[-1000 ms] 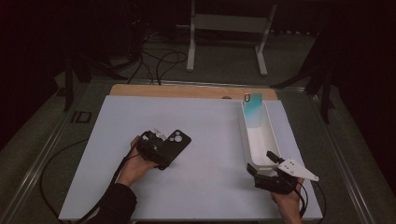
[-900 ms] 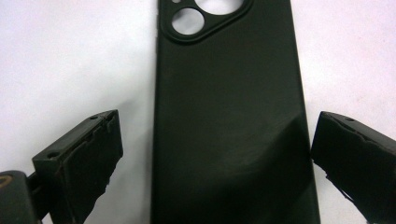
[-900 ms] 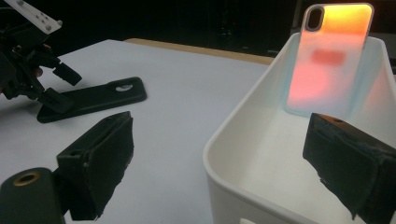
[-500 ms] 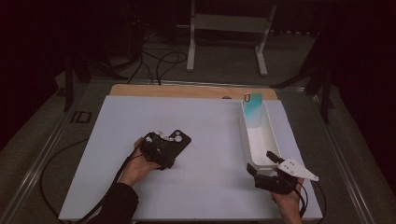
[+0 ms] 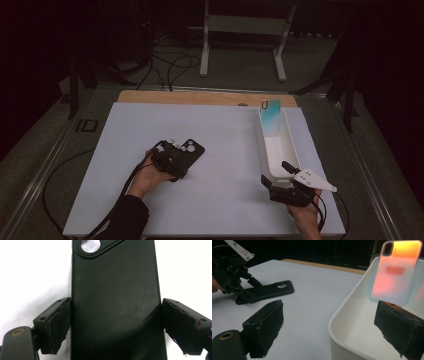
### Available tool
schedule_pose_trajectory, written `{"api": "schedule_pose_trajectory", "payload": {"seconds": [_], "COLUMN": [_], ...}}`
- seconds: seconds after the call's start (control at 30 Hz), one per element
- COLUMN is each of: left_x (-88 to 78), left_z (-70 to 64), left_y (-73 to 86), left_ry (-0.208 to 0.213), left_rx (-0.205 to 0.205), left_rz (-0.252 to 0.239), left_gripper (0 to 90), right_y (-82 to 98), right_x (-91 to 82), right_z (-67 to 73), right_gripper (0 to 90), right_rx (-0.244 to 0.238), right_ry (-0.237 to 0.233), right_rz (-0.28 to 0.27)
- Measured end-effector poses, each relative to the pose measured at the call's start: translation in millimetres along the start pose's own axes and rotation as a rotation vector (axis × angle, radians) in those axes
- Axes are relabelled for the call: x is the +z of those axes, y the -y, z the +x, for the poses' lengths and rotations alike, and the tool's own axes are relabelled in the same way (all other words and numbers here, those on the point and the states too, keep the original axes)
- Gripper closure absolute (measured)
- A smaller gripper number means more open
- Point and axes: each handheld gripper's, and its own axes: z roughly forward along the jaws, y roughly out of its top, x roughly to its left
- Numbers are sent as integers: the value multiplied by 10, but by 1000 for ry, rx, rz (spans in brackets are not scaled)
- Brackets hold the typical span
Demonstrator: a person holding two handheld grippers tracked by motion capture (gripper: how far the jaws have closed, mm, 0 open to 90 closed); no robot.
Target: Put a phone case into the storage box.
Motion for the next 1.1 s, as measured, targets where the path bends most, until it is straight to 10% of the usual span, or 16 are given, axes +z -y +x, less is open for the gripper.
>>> {"api": "schedule_pose_trajectory", "payload": {"seconds": [0.53, 1.1], "left_x": [-53, -502], "left_z": [-68, -319], "left_y": [13, -145], "left_ry": [-13, -4], "left_rx": [-15, 47], "left_rz": [-63, -236], "left_gripper": [163, 160], "right_y": [-44, -275], "right_x": [-10, 85], "right_z": [-18, -39], "right_gripper": [86, 85], "right_rx": [16, 92], "right_ry": [-9, -76], "right_rz": [4, 39]}}
